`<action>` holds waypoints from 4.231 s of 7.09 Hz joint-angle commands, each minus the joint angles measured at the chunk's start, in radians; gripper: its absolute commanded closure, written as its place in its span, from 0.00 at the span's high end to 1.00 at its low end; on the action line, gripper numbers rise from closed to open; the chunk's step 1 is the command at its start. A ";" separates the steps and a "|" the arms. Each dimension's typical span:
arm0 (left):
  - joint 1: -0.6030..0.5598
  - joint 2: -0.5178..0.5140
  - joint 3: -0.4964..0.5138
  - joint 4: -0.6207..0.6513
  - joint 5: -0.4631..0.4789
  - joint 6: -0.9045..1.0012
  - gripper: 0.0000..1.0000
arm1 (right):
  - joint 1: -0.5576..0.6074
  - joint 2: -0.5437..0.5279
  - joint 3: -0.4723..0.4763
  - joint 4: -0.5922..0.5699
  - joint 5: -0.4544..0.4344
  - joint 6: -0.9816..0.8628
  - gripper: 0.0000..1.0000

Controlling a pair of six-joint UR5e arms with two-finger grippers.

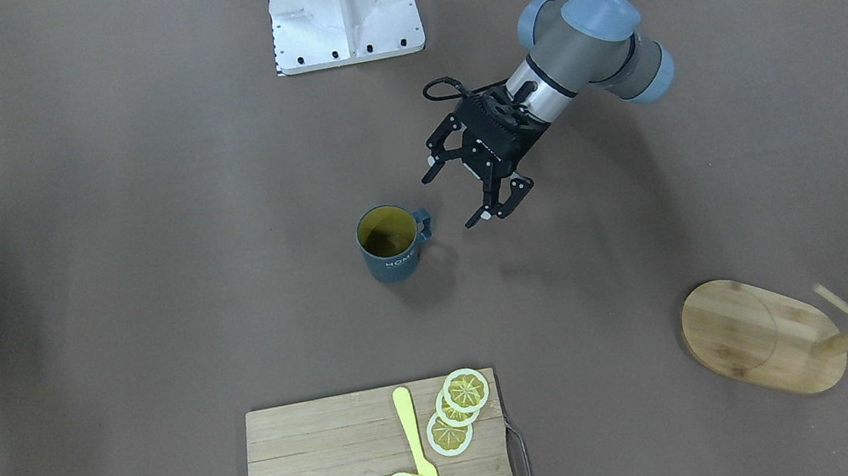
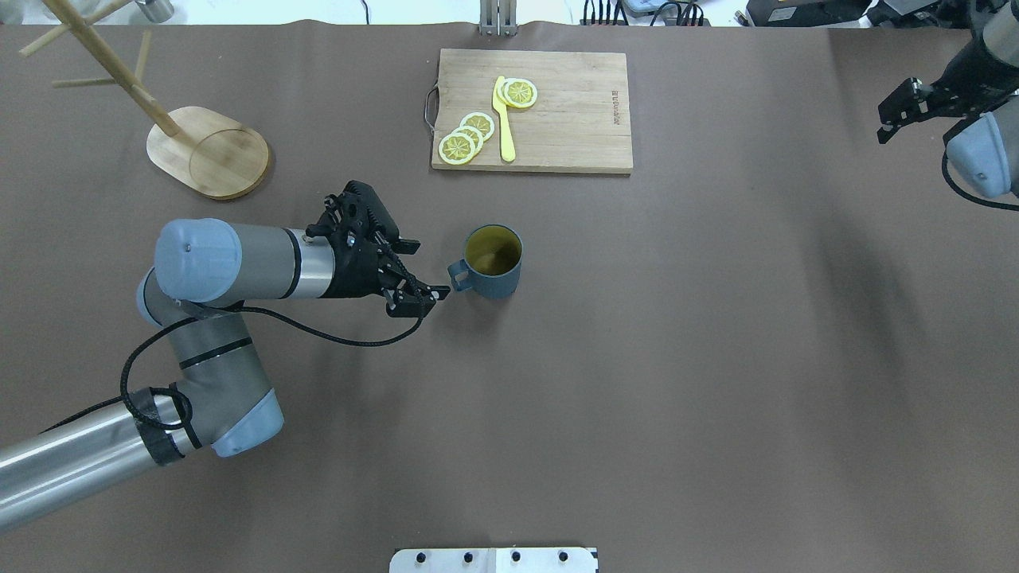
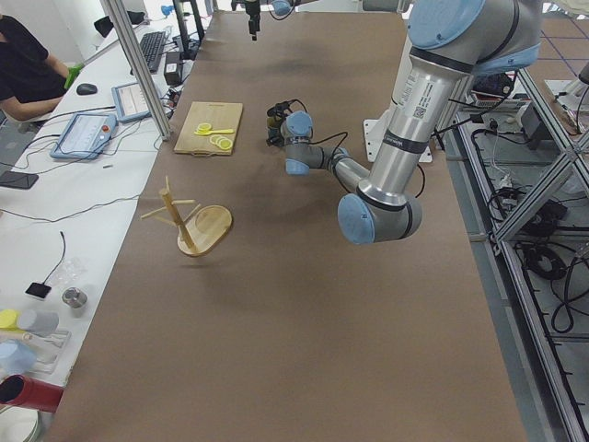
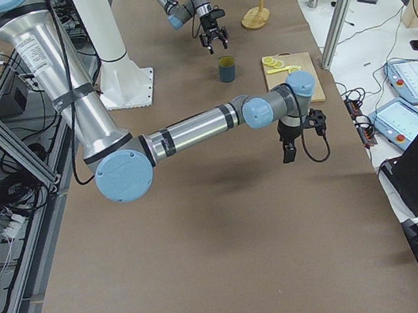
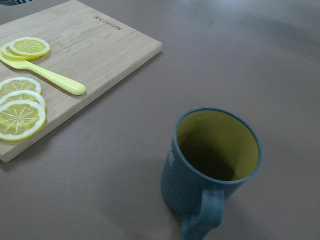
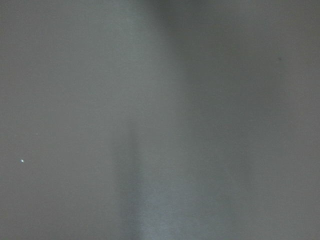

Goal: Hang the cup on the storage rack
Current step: 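Close the left gripper on the teal mug's handle, then lift the mug with the left gripper and carry it toward the rack, then slide the mug handle onto a rack peg with the left gripper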

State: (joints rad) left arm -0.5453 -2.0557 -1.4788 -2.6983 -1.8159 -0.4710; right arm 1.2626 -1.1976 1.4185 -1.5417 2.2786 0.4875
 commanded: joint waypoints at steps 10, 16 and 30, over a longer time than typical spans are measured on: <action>0.044 -0.075 0.068 -0.017 0.060 -0.086 0.49 | 0.147 -0.106 -0.072 0.002 0.024 -0.237 1.00; -0.019 -0.073 -0.007 -0.101 0.058 -0.404 0.00 | 0.187 -0.132 -0.035 0.000 0.028 -0.239 1.00; -0.300 0.189 0.176 -0.988 0.286 -1.888 0.00 | 0.327 -0.344 0.198 0.000 0.156 -0.285 1.00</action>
State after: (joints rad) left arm -0.8439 -1.8896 -1.3067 -3.6291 -1.5630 -2.2667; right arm 1.5891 -1.5412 1.6103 -1.5423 2.4346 0.2007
